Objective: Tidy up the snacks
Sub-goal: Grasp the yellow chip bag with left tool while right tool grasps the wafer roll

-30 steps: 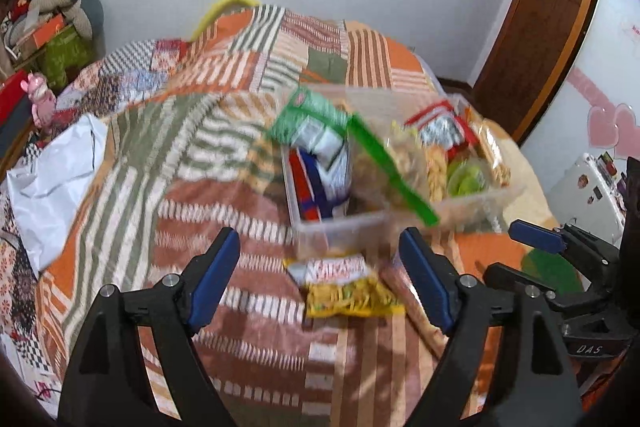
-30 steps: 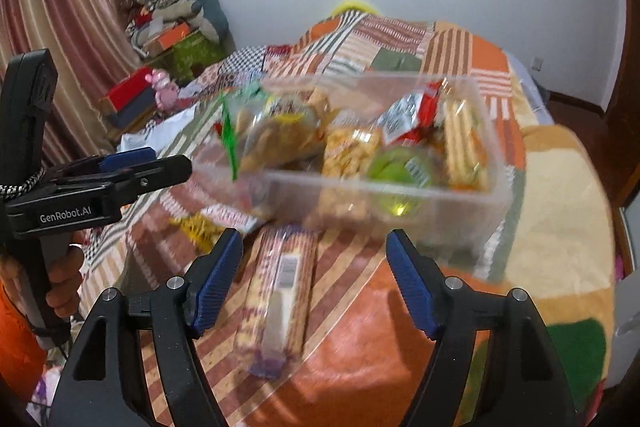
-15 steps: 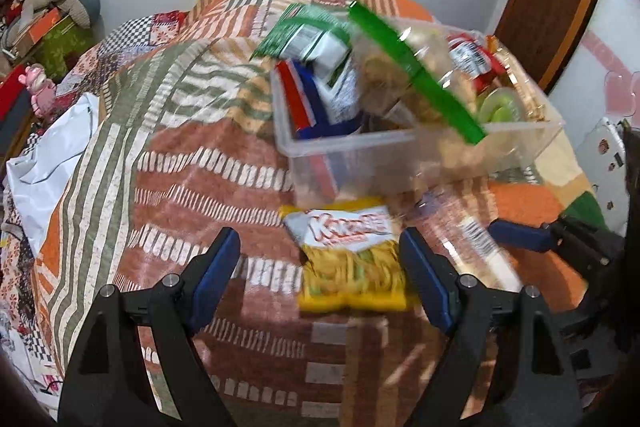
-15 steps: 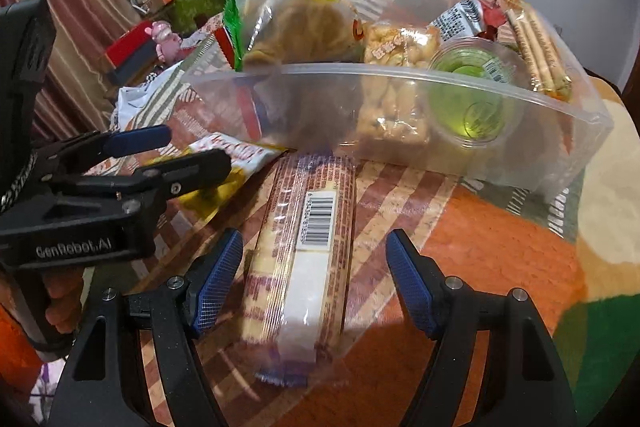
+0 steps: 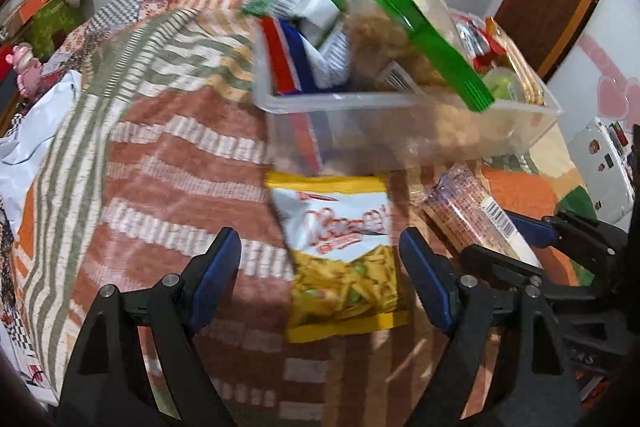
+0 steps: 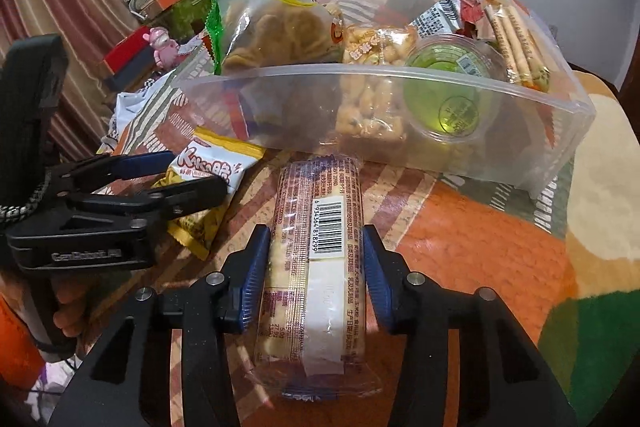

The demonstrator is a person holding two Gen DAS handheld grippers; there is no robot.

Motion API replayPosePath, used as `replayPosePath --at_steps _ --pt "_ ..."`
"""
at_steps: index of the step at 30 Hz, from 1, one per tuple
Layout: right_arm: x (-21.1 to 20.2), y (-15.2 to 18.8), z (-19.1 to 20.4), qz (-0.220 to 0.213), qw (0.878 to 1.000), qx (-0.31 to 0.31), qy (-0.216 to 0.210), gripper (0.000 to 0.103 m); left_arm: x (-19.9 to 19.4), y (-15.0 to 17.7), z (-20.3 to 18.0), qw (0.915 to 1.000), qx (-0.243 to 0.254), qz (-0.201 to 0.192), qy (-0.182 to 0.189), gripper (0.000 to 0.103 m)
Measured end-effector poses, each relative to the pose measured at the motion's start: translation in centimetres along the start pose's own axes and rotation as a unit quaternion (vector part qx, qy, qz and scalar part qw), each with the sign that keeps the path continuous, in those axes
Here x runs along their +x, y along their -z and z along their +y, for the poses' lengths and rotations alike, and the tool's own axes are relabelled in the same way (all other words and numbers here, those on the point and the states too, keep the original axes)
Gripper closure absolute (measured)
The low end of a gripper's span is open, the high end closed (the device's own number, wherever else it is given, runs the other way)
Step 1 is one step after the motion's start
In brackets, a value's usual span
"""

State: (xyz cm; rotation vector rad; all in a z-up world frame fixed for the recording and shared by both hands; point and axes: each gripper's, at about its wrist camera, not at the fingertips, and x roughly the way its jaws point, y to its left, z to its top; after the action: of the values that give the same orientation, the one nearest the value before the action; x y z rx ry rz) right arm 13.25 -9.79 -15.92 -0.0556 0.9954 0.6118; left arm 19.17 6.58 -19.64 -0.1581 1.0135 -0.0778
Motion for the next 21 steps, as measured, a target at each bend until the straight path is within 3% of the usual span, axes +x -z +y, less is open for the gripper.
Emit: replayPosePath --at_steps 5,7,8,21 --pt "-0.9 0.6 -0.7 -0.005 1.0 0.011 -0.004 0.061 1.0 0.5 -1.6 0.9988 0.032 -0.006 -0.038 0.021" --pt "-1.3 0.8 -0.9 -0.008 1.0 0.016 -0.005 0.061 0.7 0.8 -1.7 0.9988 0.031 -0.013 -0.035 0.037" --pt "-1.6 1.0 -1.0 -0.009 1.0 0.017 -0.005 0.061 0.5 0.9 -1.7 0.9989 0.032 -0.016 -0.032 0.05" --pt "-4.7 0.2 -1.1 -0.051 0.998 0.031 0.0 0.061 -5.2 1.5 -1.6 0.9978 0.032 -0.058 -0.004 0.084"
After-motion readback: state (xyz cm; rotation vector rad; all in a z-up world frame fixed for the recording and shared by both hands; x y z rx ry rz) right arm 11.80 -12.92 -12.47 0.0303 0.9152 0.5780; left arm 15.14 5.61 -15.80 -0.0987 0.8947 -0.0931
